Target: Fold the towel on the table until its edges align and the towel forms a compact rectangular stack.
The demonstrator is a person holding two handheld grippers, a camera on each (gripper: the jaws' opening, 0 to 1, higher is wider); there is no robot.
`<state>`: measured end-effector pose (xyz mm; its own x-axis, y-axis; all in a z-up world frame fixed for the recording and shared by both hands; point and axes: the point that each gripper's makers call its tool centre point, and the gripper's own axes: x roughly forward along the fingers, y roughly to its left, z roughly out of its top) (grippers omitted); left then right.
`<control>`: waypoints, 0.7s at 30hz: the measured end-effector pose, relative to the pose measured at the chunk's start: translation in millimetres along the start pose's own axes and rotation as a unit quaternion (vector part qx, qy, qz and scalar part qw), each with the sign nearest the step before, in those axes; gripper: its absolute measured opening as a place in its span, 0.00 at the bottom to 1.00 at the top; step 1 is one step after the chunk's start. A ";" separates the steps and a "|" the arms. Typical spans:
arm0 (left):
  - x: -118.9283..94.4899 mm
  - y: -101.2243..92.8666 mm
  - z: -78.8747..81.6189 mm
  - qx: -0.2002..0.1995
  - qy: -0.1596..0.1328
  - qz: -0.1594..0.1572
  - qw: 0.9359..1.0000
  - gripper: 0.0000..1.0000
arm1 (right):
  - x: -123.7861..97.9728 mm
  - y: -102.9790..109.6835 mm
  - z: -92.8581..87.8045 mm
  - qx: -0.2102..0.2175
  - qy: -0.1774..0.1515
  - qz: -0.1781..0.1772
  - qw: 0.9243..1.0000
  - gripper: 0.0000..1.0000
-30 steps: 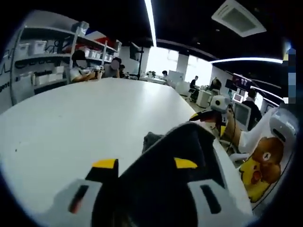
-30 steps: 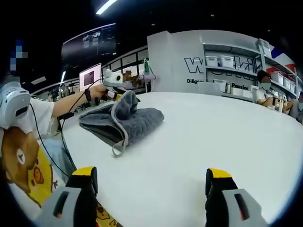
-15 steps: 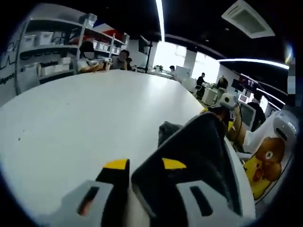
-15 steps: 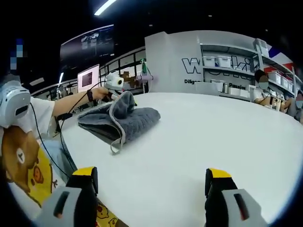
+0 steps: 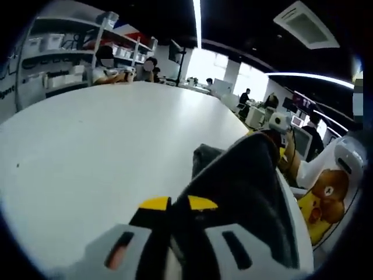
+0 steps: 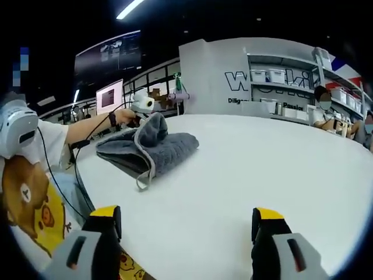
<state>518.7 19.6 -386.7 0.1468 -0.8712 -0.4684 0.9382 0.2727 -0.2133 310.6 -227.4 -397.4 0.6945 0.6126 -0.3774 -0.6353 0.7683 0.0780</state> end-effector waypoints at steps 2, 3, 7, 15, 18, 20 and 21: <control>-3.0 1.8 0.7 -0.005 -0.003 0.006 1.000 0.06 | -0.7 -0.3 0.4 0.000 -0.001 -0.001 1.000 0.97; -4.9 1.9 0.9 -0.007 -0.003 0.008 1.000 0.05 | -1.0 -0.4 0.6 0.000 -0.002 -0.002 1.000 0.97; -18.9 1.3 10.5 0.003 -0.018 0.027 0.999 0.05 | -2.6 0.1 1.3 0.000 -0.005 -0.002 1.000 0.97; -73.3 -8.3 44.6 0.058 -0.046 0.092 0.993 0.05 | -5.9 2.5 5.6 -0.004 -0.012 -0.001 1.000 0.97; -96.3 -10.3 58.1 0.089 -0.047 0.126 0.987 0.05 | -6.2 4.2 8.4 -0.005 -0.016 0.002 1.000 0.96; -109.3 -10.8 68.1 0.098 -0.053 0.144 0.983 0.05 | -6.2 5.6 9.7 -0.008 -0.017 0.003 1.000 0.96; -117.4 -9.6 72.9 0.115 -0.047 0.162 0.979 0.05 | -6.1 6.2 10.4 -0.009 -0.018 0.004 1.000 0.96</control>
<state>515.3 89.5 -267.1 0.4672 -0.7908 -0.3954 0.8814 0.4521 0.1371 306.0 -224.5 -385.0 0.7006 0.6256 -0.3432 -0.6470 0.7598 0.0645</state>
